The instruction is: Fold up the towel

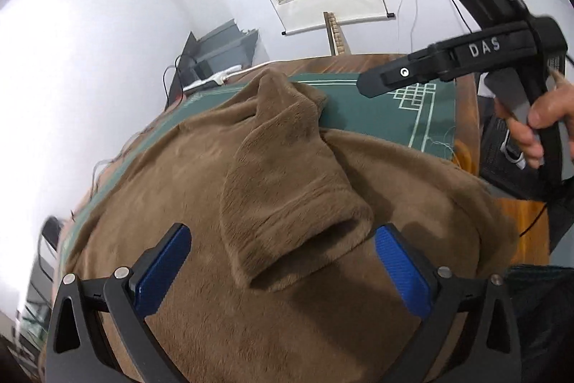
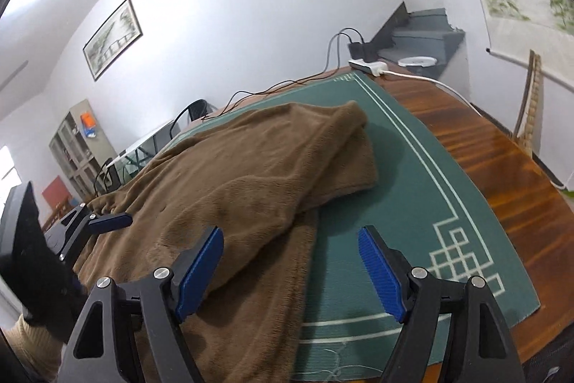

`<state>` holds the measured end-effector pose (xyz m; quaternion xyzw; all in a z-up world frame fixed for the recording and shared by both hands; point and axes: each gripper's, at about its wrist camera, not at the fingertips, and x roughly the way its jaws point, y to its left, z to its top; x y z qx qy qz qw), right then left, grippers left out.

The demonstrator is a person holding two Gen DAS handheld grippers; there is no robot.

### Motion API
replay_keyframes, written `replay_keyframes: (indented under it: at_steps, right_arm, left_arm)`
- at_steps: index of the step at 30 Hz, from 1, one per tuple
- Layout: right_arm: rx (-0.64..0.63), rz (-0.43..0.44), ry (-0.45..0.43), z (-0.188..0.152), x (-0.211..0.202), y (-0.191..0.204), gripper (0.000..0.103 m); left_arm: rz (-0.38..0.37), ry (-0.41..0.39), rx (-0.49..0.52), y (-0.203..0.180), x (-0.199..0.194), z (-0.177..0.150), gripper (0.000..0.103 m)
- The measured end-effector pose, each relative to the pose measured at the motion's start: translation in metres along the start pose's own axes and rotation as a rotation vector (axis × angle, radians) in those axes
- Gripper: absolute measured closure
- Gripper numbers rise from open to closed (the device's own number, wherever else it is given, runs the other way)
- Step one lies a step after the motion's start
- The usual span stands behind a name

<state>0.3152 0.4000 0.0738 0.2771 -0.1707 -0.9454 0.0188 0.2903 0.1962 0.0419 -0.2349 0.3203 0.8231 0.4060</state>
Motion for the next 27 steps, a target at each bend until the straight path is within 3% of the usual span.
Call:
replay_keyframes:
  at_steps: [4,10,16,18,22,27]
  right_arm:
    - [0.021,0.005,-0.002,-0.002,-0.003,-0.01,0.024]
    - [0.038,0.008,-0.002,-0.005,0.003,-0.018,0.024]
    - [0.057,0.001,-0.006,-0.007,0.005,-0.027,0.024]
    - [0.059,-0.005,-0.007,-0.007,0.005,-0.028,0.024]
    - [0.053,-0.018,-0.014,-0.005,0.005,-0.029,0.024]
    - [0.047,-0.035,-0.022,-0.003,0.004,-0.031,0.024]
  left_arm:
    - [-0.026,0.04,0.008,-0.007,0.018,0.007,0.0]
    - [-0.181,0.105,-0.087,0.0,0.037,0.014,0.001]
    - [-0.228,0.188,-0.248,0.021,0.051,0.022,0.05]
    - [-0.26,0.188,-0.316,0.034,0.049,0.026,0.079]
    - [-0.324,0.124,-0.458,0.068,0.041,0.043,0.087]
    - [-0.377,-0.071,-0.629,0.133,-0.006,0.079,0.087]
